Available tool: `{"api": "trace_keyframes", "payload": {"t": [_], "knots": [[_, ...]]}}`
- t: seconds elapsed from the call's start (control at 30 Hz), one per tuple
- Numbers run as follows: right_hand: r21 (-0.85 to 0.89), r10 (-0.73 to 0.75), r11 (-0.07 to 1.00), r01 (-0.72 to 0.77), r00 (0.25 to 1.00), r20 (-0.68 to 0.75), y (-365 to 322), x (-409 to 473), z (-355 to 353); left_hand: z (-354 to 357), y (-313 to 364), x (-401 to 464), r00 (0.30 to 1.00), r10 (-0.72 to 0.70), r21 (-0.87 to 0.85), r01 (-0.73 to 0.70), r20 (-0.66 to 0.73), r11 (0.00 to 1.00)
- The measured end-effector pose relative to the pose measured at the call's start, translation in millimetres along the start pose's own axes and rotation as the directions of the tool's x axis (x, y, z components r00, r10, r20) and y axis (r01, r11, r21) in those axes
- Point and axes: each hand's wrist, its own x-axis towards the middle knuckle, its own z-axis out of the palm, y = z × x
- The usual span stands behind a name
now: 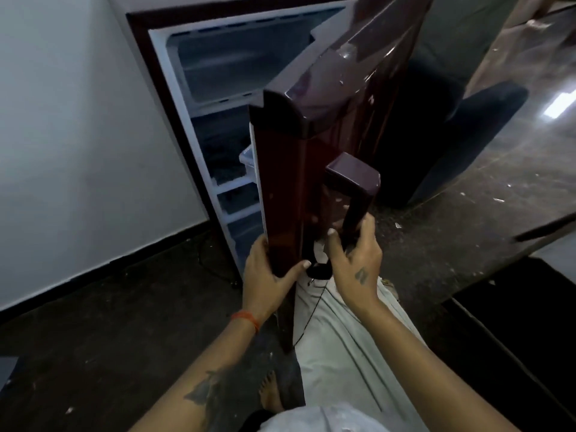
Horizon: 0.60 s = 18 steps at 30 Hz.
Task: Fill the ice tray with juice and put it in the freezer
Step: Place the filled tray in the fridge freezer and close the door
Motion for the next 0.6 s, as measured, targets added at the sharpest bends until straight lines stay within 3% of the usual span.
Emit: {"api": "trace_keyframes", "payload": {"t": [0.1,0.37,0.5,0.6], "knots": [[-0.055,0.064,0.996,-0.066,0.997,-0.044,17,-17,-37,30,13,-21,0.999,0.031,0.047,-0.032,0.021,0.998],[-0.092,-0.009,0.996,-0.02,0.952,-0.305,42,-58,-121,109,53,-70,0.988,0.074,-0.02,-0.072,0.136,0.997],[-0.156,-0.127,0.984,0.081,0.94,-0.316,45,-62,-149,142,72,-83,0.936,0.143,-0.036,-0.139,0.323,0.99],[-0.226,-0.196,0.965,0.132,0.937,-0.291,47,-60,-162,158,86,-81,0.823,0.08,-0.057,-0.058,0.562,0.997]]}}
